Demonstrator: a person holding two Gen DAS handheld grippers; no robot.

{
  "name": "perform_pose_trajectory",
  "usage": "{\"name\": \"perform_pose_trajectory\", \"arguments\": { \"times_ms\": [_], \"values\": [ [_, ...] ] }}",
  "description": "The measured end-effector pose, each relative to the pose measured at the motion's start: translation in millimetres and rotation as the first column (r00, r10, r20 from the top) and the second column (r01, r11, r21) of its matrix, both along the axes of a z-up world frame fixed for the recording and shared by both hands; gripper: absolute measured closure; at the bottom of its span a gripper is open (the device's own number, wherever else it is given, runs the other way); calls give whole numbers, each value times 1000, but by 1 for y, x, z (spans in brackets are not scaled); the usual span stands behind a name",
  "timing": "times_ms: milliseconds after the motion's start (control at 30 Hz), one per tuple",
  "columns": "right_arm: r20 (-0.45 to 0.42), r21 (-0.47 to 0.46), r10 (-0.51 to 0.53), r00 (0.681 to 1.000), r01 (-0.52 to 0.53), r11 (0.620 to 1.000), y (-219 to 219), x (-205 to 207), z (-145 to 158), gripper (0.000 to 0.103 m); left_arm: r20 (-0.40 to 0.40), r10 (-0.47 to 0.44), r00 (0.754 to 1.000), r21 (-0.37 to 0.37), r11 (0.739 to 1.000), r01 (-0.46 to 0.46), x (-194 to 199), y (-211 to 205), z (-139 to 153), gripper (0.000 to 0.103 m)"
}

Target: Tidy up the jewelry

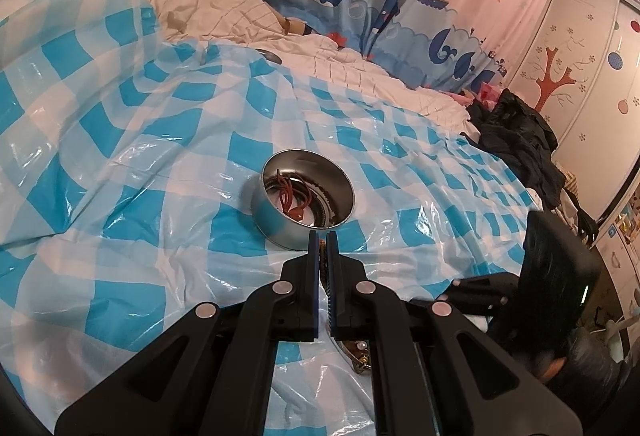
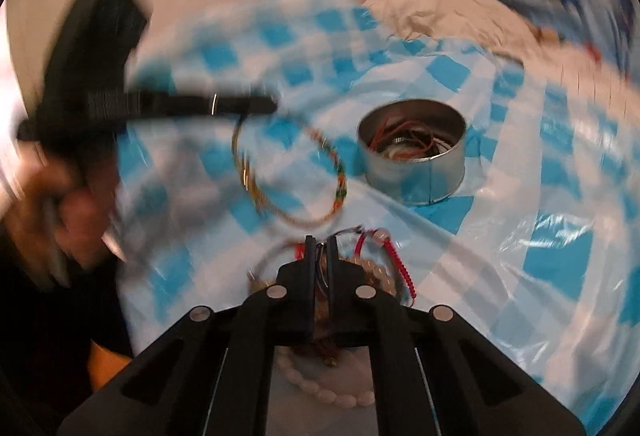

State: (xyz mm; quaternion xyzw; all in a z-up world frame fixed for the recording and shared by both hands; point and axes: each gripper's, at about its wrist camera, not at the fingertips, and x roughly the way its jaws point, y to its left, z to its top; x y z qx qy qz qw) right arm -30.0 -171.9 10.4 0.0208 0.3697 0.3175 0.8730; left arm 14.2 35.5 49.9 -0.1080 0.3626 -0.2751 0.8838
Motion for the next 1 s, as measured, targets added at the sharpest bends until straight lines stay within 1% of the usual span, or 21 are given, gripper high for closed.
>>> {"name": "perform_pose_trajectory", "arguments": {
  "times_ms": [33,100,133,167,233,300,333,400,433,467,533,600,700,900,1000],
  "values": [
    [-25,91,-9,1000,11,996,-11,3,3,97,-1,-2,1000,0,1000,2,0,0,0,100],
    [-53,222,-9,999,20,975,-24,7,9,97,-1,-1,1000,1,1000,1,0,0,0,100],
    [-74,316,-4,997,27,948,-34,9,10,98,-1,-2,1000,0,1000,2,1,0,0,100],
    [-90,352,-10,996,41,935,-39,12,10,98,-1,-3,1000,1,1000,3,1,0,0,100],
    [-172,374,-10,985,74,924,-43,21,0,98,-3,-2,1000,5,1000,2,1,1,-2,100],
    [-221,465,12,975,94,880,-51,25,-6,98,-6,-1,1000,9,1000,1,1,1,-2,100],
    [-223,494,22,975,94,865,-53,25,-5,98,-5,-1,1000,7,1000,1,1,0,-2,100],
    [-216,460,44,975,62,886,-46,25,3,98,-4,-5,1000,6,1000,5,2,0,-3,100],
    [-219,484,61,974,54,874,-47,25,3,98,-4,-6,1000,9,1000,6,2,-1,-4,100],
    [-224,530,78,971,54,846,-49,25,3,98,-5,-4,1000,9,1000,4,3,-2,-4,100],
    [-204,548,72,976,53,835,-54,23,7,98,-5,-6,1000,-2,1000,6,3,-2,-4,100],
    [-181,567,57,982,57,822,-60,22,12,98,3,-11,1000,-8,1000,11,3,-4,-3,100],
    [-174,575,21,985,84,814,-69,22,13,98,7,-14,1000,-15,1000,14,3,-8,-2,100],
    [-162,557,-58,985,139,819,-81,27,14,98,22,-22,1000,-33,999,23,6,-17,4,100],
    [-153,560,-81,985,154,814,-85,32,16,98,45,-27,999,-66,997,30,10,-21,13,100]
  ]
}}
